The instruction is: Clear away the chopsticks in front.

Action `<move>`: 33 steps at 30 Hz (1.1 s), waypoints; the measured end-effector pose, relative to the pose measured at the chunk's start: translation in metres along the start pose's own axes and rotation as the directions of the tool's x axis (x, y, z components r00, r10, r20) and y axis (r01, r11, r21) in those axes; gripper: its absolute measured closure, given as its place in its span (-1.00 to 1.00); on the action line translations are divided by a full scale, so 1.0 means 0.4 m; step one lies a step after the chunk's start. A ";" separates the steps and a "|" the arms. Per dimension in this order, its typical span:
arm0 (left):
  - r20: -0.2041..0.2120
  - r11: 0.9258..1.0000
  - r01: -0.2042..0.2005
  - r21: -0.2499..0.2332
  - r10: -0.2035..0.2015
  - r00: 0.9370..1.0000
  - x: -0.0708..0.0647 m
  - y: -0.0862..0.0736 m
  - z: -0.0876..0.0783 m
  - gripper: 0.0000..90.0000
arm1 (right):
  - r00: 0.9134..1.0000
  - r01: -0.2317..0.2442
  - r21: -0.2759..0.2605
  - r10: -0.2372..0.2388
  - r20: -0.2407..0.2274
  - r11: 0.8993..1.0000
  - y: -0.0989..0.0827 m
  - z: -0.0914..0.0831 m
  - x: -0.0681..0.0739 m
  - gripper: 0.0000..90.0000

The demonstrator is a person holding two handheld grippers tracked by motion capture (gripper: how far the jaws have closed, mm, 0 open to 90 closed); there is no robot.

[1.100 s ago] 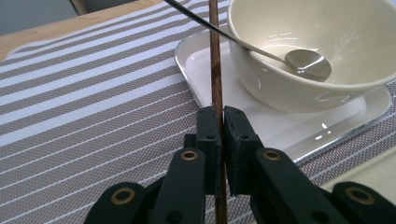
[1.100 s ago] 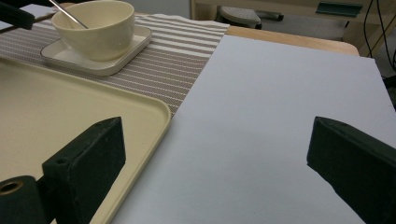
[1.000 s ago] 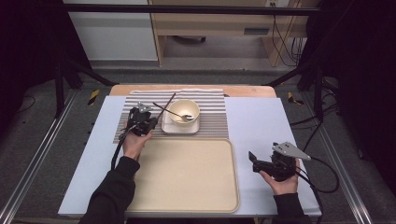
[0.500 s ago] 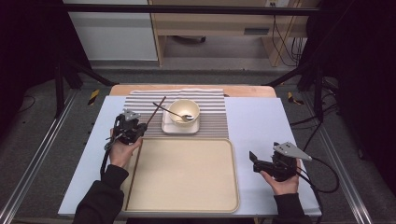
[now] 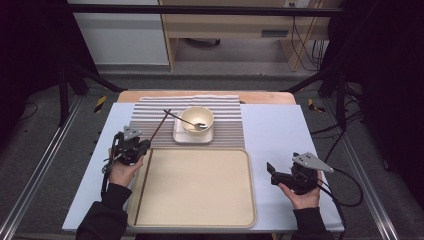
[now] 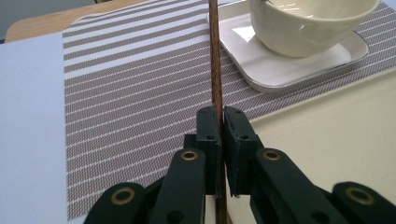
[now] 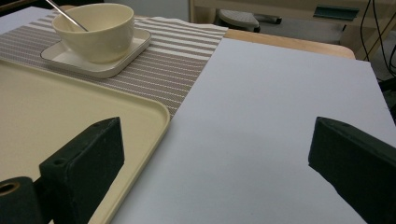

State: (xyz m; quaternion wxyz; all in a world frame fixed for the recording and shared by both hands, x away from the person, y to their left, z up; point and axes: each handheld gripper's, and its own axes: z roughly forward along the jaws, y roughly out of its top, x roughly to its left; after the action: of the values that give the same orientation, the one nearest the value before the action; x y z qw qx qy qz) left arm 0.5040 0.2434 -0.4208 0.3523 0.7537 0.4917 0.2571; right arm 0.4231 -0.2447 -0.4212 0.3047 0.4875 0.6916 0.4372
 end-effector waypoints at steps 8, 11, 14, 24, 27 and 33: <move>-0.007 1.000 0.019 -0.002 -0.019 1.000 -0.002 -0.037 -0.034 0.89 | 1.000 -0.001 -0.008 0.001 -0.002 1.000 0.000 -0.005 0.001 -0.91; -0.004 0.999 0.034 -0.013 -0.034 0.999 -0.011 -0.053 -0.050 0.89 | 1.000 -0.005 -0.015 0.005 0.000 1.000 0.002 -0.009 -0.001 -0.91; -0.008 1.000 0.026 -0.011 -0.026 1.000 -0.022 -0.070 -0.069 0.89 | 1.000 -0.007 -0.014 0.007 0.002 1.000 0.001 -0.011 -0.002 -0.92; -0.028 0.998 0.043 -0.038 -0.044 0.999 -0.051 -0.115 -0.123 0.89 | 1.000 -0.005 -0.012 0.005 -0.001 1.000 -0.001 -0.009 0.000 -0.92; -0.035 0.998 0.047 -0.034 -0.048 0.998 -0.057 -0.128 -0.128 0.89 | 1.000 -0.005 -0.009 0.005 -0.001 1.000 -0.002 -0.009 0.000 -0.92; -0.056 0.998 0.061 -0.027 -0.062 0.996 -0.075 -0.146 -0.136 0.89 | 1.000 -0.007 -0.004 0.007 -0.003 1.000 -0.003 -0.005 0.002 -0.92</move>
State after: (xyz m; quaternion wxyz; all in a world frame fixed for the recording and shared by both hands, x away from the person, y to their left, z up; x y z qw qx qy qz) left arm 0.4196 0.2466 -0.4341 0.3556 0.7260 0.5212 0.2736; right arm 0.4207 -0.2449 -0.4214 0.3032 0.4888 0.6894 0.4403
